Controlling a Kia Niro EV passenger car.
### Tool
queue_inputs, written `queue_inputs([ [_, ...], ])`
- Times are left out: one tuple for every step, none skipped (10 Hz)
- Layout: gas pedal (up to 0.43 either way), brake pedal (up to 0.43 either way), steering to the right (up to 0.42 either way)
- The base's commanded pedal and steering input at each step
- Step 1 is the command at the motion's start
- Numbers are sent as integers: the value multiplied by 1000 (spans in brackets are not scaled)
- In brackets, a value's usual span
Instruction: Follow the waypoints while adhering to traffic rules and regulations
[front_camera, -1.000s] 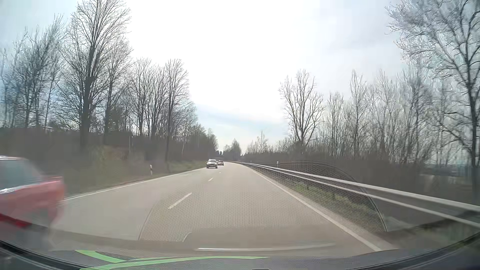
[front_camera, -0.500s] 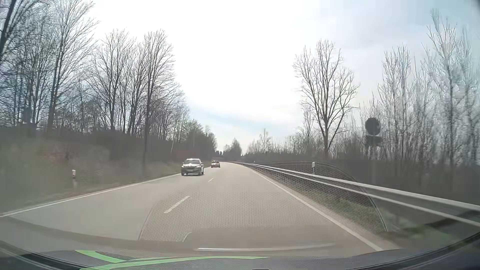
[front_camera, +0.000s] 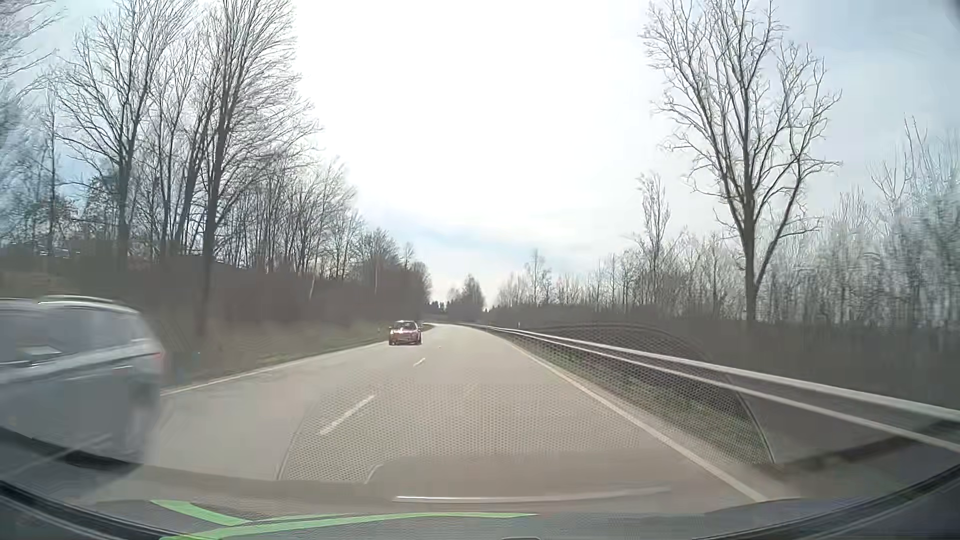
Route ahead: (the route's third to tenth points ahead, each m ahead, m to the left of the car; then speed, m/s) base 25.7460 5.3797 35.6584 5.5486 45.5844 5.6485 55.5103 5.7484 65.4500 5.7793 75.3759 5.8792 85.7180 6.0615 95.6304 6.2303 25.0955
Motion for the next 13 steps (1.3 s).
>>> queue_inputs([
  [189,0,0],
  [189,0,0],
  [189,0,0],
  [189,0,0],
  [189,0,0],
  [189,0,0],
  [189,0,0],
  [189,0,0],
  [189,0,0],
  [189,0,0],
  [189,0,0],
  [189,0,0],
  [189,0,0],
])
